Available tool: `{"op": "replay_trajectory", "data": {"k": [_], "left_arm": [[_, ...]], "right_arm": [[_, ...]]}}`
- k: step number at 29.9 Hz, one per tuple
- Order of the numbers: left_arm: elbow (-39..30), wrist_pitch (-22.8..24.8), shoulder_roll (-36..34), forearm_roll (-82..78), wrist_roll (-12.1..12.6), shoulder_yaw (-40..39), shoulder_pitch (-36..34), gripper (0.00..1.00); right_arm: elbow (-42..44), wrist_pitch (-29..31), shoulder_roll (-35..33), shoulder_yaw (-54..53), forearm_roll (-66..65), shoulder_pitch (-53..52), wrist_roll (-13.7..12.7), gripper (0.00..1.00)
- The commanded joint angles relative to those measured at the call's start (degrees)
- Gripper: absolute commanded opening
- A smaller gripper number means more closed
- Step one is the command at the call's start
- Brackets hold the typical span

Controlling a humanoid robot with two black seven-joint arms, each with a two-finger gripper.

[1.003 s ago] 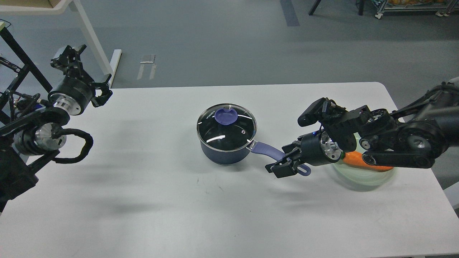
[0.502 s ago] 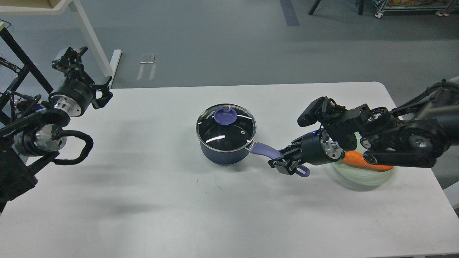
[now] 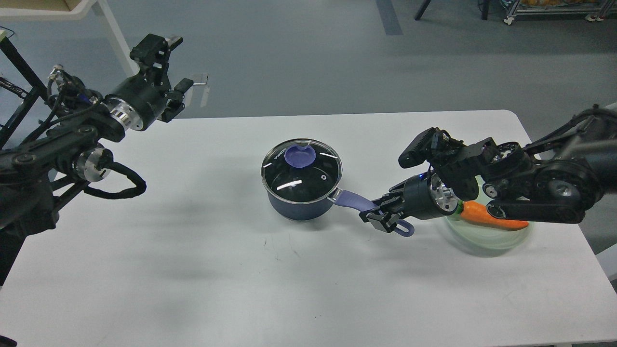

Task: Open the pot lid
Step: 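Reach the left gripper over the pot to the purple lid knob, then close the left gripper on the purple lid knob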

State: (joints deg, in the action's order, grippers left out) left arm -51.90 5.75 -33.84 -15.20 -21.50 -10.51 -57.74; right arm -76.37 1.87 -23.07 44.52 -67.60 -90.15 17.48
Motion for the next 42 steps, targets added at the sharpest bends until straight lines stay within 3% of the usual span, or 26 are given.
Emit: {"op": "replay_trajectory", "data": {"k": [1,6,11,17,21,26,34,42], "left_arm": [[0.0,-0.3,0.2,-6.1,1.0,4.3,-5.3,0.99],[0.0,-0.3,5.0,-23.9,0.8,10.3,-14.2,0.98],[0.0,-1.0,7.0,-47.0,0.6,10.5,-15.0,0.98],[0.0,-8.8,11.1,-73.1,0.4,14.5,-14.2,0.98],[0.0,-13.6,11.5,-75.2,0.1,21.4,-14.4,0.98],[0.0,-16.3,12.0,-75.0,0.1,26.9,-14.3,0.98],[0.0,-16.6,14.4,-74.5,-1.4,26.9,-11.3,0.95],[0.1,-16.6,15.7,-72.2,-1.4,26.9,-10.1,0.94]], "right_arm": [[0.0,0.0,-0.2,-0.1,0.2,0.3,-0.1,0.23],[-0.1,-0.1,-0.4,-0.1,0.4,0.3,-0.1,0.23],[0.0,0.0,-0.1,-0.2,0.5,0.0,0.0,0.23],[0.1,0.0,0.1,-0.9,0.5,0.3,0.0,0.23],[0.1,-0.1,0.0,-1.0,0.5,0.3,0.0,0.23],[0.1,0.0,-0.4,-1.0,0.5,0.4,0.0,0.23],[0.1,0.0,0.0,-1.0,0.5,0.6,0.0,0.23],[0.1,0.0,0.1,-1.0,0.5,0.7,0.0,0.23]]}}
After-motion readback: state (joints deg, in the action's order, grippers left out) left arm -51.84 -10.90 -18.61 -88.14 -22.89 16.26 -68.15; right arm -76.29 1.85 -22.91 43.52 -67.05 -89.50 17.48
